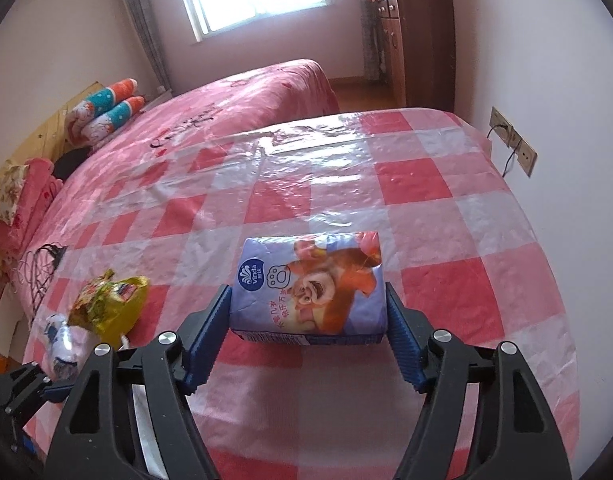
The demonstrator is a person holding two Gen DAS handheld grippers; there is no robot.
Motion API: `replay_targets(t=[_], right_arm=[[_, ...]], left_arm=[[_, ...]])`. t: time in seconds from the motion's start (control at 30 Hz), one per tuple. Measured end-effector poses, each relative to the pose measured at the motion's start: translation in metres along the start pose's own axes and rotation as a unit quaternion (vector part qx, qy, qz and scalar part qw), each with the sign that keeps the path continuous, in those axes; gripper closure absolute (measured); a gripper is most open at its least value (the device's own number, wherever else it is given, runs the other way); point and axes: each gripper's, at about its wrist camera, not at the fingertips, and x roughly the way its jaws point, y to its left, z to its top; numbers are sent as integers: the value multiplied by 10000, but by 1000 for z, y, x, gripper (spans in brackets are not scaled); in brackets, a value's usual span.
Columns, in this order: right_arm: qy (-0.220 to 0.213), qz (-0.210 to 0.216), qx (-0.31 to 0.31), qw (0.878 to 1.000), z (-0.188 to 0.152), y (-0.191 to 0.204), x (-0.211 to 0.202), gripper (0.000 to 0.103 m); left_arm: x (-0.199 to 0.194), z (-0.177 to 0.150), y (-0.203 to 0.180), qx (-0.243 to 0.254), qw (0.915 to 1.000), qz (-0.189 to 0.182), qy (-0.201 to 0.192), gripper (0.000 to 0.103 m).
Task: Collect trash
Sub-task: 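Grasp the white wipes pack with the left gripper while the right gripper grasps the Vinda tissue box, then lift both items and carry them toward the orange bucket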
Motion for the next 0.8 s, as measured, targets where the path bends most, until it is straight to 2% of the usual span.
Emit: replay_targets(t=[0.33, 0.8], right_arm=[[-95, 425, 98, 9990, -24, 12, -31, 31], [-168, 716, -82, 9973, -49, 47, -71, 31]], left_arm=[[-19, -9, 6, -404, 9986, 6, -350, 23], [-66, -36, 21, -816, 9930, 225, -828, 23]])
